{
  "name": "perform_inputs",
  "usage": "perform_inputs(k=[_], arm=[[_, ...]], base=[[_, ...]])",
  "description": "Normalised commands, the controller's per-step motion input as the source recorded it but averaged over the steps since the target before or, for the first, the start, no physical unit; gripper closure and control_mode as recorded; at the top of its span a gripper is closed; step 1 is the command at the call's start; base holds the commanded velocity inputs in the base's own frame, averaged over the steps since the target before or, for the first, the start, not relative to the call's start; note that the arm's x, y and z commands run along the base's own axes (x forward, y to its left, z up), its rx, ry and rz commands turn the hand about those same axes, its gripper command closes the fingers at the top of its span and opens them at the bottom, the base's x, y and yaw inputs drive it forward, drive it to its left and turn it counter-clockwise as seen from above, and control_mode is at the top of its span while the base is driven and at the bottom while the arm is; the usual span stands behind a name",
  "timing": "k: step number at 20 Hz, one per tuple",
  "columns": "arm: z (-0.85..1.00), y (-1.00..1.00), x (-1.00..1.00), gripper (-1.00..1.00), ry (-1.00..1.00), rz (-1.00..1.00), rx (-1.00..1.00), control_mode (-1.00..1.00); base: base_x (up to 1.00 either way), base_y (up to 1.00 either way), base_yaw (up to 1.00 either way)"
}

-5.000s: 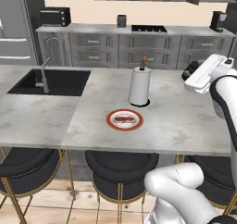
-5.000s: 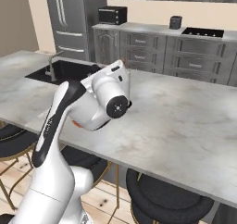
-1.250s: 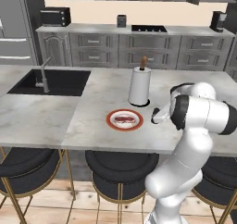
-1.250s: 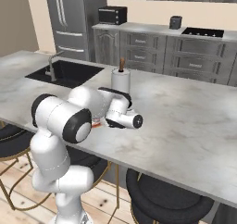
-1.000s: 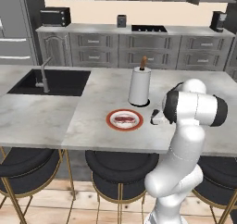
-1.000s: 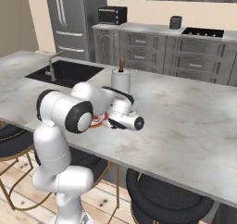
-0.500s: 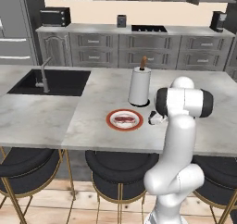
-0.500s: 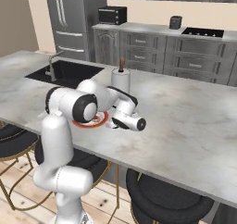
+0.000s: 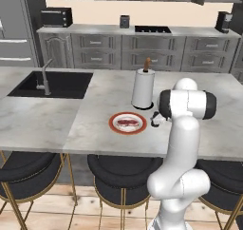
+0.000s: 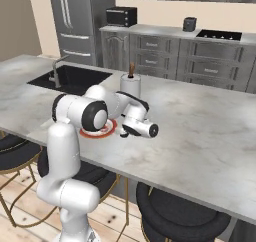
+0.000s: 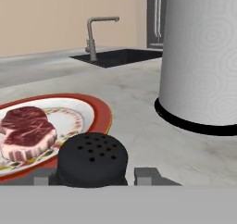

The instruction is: Retrieve the shaker from the cabinet and place it next the steak on a plate on the dining table.

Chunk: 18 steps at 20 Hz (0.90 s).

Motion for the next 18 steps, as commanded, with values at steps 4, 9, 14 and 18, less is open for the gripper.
perform_inputs(k=[4,9,14,18], arm=[[-0.14,0.00,0.00,-1.00,-0.01,0.00,0.00,-1.00],[-0.04,0.00,0.00,-1.00,-0.04,0.00,0.00,-1.00],[0.00,0.00,-0.04,-1.00,-0.07,0.00,0.00,-1.00],[0.14,0.00,-0.35,-1.00,-0.16,0.00,0.00,-1.00]], base=[[0.00,0.00,0.00],[0.00,0.00,0.00],[0.00,0.00,0.00],[0.00,0.00,0.00]])
